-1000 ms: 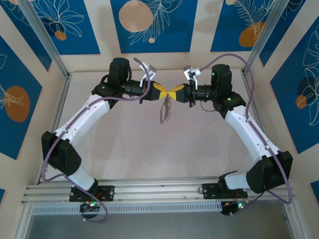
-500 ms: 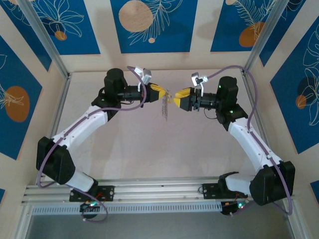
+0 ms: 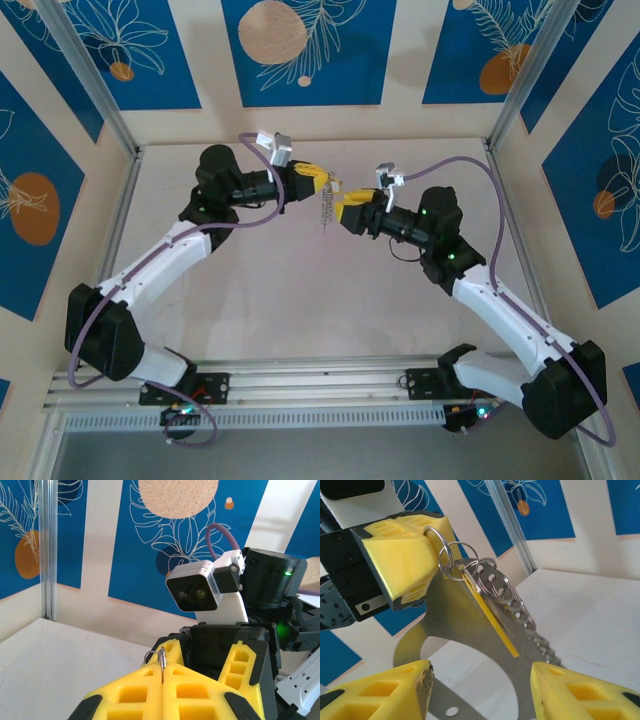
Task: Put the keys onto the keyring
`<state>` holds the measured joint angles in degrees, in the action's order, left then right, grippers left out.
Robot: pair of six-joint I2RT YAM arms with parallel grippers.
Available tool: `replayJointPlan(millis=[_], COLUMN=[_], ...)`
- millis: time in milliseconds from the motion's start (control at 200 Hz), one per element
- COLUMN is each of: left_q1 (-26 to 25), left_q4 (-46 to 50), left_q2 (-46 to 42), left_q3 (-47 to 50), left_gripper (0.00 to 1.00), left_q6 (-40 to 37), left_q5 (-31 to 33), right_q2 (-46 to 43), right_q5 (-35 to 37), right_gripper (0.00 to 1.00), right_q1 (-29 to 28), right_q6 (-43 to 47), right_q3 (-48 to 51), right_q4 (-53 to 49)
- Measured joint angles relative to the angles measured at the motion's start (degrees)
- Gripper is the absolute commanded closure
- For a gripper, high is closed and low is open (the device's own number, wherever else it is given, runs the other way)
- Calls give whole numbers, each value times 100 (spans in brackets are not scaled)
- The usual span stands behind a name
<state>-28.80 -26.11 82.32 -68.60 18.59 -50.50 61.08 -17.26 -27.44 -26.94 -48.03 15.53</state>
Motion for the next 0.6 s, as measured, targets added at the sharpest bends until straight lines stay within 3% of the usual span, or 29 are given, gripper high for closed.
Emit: replayJointPlan(millis=[215, 600], left_q1=[0, -4], left_q4=[-282, -651], left_q2=[0, 0], left_q3=[11, 37], left_gripper=[100, 100], left_q6=[234, 544], left_q5=[-26, -105], right_q2=[-9, 0], right_q5=[514, 640], right_gripper=[45, 44], right_q1=[-37, -133], right_q6=[190, 492], right_q3=[0, -72], right_q4=[-70, -197])
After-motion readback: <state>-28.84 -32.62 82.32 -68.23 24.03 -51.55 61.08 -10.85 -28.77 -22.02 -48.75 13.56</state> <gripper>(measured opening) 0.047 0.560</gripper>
